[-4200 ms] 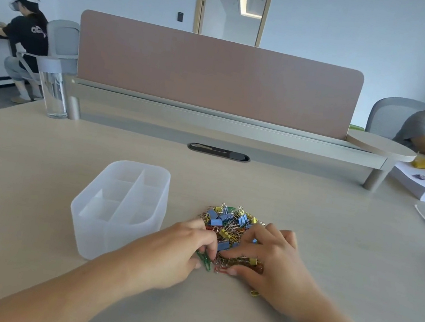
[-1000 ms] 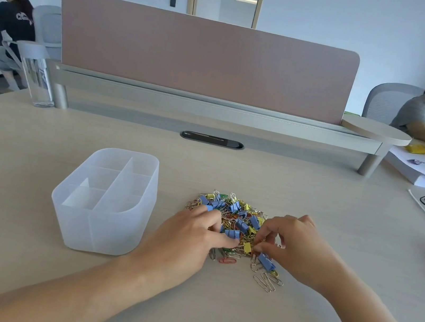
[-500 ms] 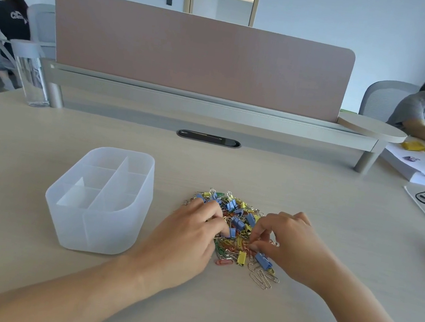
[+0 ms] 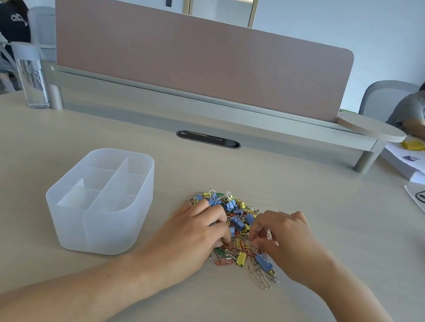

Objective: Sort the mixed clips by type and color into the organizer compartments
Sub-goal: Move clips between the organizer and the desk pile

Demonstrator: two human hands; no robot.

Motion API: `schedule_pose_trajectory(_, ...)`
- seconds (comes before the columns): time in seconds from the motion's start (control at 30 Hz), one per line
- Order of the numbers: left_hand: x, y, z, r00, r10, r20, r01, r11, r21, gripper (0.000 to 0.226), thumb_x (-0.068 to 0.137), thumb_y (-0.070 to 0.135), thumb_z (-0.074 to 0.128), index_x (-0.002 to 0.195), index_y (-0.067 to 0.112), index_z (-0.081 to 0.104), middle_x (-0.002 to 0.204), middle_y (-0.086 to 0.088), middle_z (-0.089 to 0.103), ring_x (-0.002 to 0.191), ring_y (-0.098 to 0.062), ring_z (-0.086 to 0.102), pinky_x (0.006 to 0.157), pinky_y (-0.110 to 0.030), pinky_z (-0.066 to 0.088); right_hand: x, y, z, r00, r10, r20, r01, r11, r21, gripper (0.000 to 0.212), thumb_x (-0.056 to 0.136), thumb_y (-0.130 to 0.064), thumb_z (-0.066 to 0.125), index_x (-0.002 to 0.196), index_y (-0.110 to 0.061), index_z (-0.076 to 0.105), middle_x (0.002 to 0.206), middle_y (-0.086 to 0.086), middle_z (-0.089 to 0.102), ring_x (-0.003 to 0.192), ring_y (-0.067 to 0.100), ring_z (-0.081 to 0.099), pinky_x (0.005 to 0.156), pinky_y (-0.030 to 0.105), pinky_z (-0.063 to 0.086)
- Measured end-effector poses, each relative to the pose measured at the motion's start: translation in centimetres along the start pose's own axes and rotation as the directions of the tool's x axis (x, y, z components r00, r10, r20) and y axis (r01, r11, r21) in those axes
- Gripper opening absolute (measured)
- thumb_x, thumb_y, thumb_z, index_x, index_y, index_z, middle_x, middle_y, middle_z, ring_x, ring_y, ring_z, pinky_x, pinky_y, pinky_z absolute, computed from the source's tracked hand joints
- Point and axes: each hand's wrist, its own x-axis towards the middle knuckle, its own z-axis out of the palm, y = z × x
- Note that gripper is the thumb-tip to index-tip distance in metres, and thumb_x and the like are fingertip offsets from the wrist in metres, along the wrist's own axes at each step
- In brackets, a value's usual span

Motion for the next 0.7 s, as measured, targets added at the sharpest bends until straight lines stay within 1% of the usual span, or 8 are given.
schedule_pose_trajectory(0.1, -0.09, -0.16, 0.22, 1.0, -0.01, 0.004, 0.01, 1.0, 0.018, 0.014, 0.084, 0.025, 0.073, 0.096, 0.03, 0.067, 0.098, 0.013, 0.05, 0.089, -0.012, 0.046, 0.073, -0.031, 0.048, 0.01, 0.13, -0.02, 1.0, 0.013, 0.019, -0.013, 1.0, 0.009, 0.007, 0.089, -0.036, 0.066, 0.086, -0.039, 0.06, 0.082, -0.023, 0.056, 0.077, -0.011, 0.046, 0.087, 0.011, 0.021)
schedule_pose_trajectory(0.17, -0.08, -0.23, 0.35, 1.0, -0.004, 0.009, 0.003, 1.0, 0.03, 0.013, 0.086, 0.026, 0.07, 0.098, 0.03, 0.067, 0.099, 0.013, 0.05, 0.089, -0.013, 0.047, 0.074, -0.03, 0.047, 0.09, -0.03, 0.1, 0.999, 0.016, 0.031, -0.016, 1.0, 0.023, 0.006, 0.089, -0.036, 0.066, 0.088, -0.038, 0.061, 0.081, -0.023, 0.056, 0.075, -0.012, 0.046, 0.087, 0.01, 0.02)
schedule_pose_trajectory(0.3, 0.06, -0.1, 0.55, 1.0, -0.018, 0.009, 0.018, 1.0, 0.015, 0.01, 0.086, 0.023, 0.07, 0.091, 0.029, 0.063, 0.098, 0.012, 0.051, 0.089, -0.013, 0.045, 0.073, -0.031, 0.046, 0.32, -0.54, 0.36, 0.999, 0.003, 0.054, -0.004, 1.0, 0.022, 0.014, 0.09, -0.031, 0.064, 0.084, -0.039, 0.055, 0.088, -0.018, 0.061, 0.076, -0.009, 0.045, 0.087, 0.02, 0.022)
schedule_pose_trajectory(0.37, 0.13, -0.04, 0.59, 0.999, -0.028, 0.016, 0.028, 1.0, -0.003, 0.01, 0.087, 0.021, 0.069, 0.089, 0.026, 0.061, 0.098, 0.011, 0.05, 0.088, -0.013, 0.042, 0.075, -0.028, 0.044, 0.3, -0.61, 0.35, 0.998, -0.003, 0.068, 0.003, 1.0, 0.004, 0.013, 0.092, -0.031, 0.061, 0.085, -0.038, 0.053, 0.09, -0.018, 0.06, 0.079, -0.009, 0.043, 0.087, 0.021, 0.022)
schedule_pose_trajectory(0.47, 0.11, 0.02, 0.53, 0.999, -0.04, 0.026, 0.041, 0.999, -0.026, 0.011, 0.087, 0.022, 0.068, 0.089, 0.025, 0.057, 0.098, 0.01, 0.049, 0.089, -0.012, 0.04, 0.078, -0.024, 0.036, 0.11, -0.54, 0.36, 0.996, -0.013, 0.09, 0.012, 1.0, 0.005, 0.011, 0.095, -0.03, 0.058, 0.087, -0.037, 0.053, 0.086, -0.021, 0.054, 0.082, -0.008, 0.043, 0.087, 0.019, 0.022)
schedule_pose_trajectory(0.53, 0.07, 0.08, 0.44, 0.998, -0.05, 0.03, 0.052, 0.997, -0.052, 0.012, 0.088, 0.025, 0.068, 0.088, 0.025, 0.056, 0.098, 0.01, 0.048, 0.089, -0.011, 0.039, 0.079, -0.023, 0.035, 0.04, -0.57, 0.43, 0.996, -0.019, 0.092, 0.015, 0.999, 0.043, 0.012, 0.094, -0.027, 0.058, 0.087, -0.034, 0.054, 0.085, -0.021, 0.053, 0.08, -0.006, 0.045, 0.083, 0.017, 0.024)
schedule_pose_trajectory(0.6, 0.04, 0.14, 0.33, 0.998, -0.062, 0.032, 0.064, 0.995, -0.072, 0.013, 0.088, 0.026, 0.069, 0.087, 0.025, 0.056, 0.098, 0.011, 0.048, 0.089, -0.01, 0.039, 0.08, -0.022, 0.034, 0.05, -0.58, 0.4, 0.997, -0.013, 0.075, 0.004, 0.993, 0.117, 0.016, 0.091, -0.019, 0.061, 0.082, -0.032, 0.057, 0.083, -0.018, 0.055, 0.077, -0.003, 0.048, 0.074, 0.013, 0.028)
schedule_pose_trajectory(0.7, 0.14, 0.15, 0.19, 0.997, -0.08, 0.021, 0.082, 0.99, -0.112, 0.014, 0.087, 0.027, 0.069, 0.086, 0.023, 0.055, 0.098, 0.009, 0.048, 0.091, -0.009, 0.04, 0.083, -0.019, 0.031, 0.04, -0.54, 0.12, 1.0, 0.004, 0.029, -0.009, 0.981, 0.194, 0.022, 0.088, -0.011, 0.063, 0.077, -0.03, 0.058, 0.08, -0.013, 0.057, 0.075, 0.002, 0.05, 0.064, 0.014, 0.036)
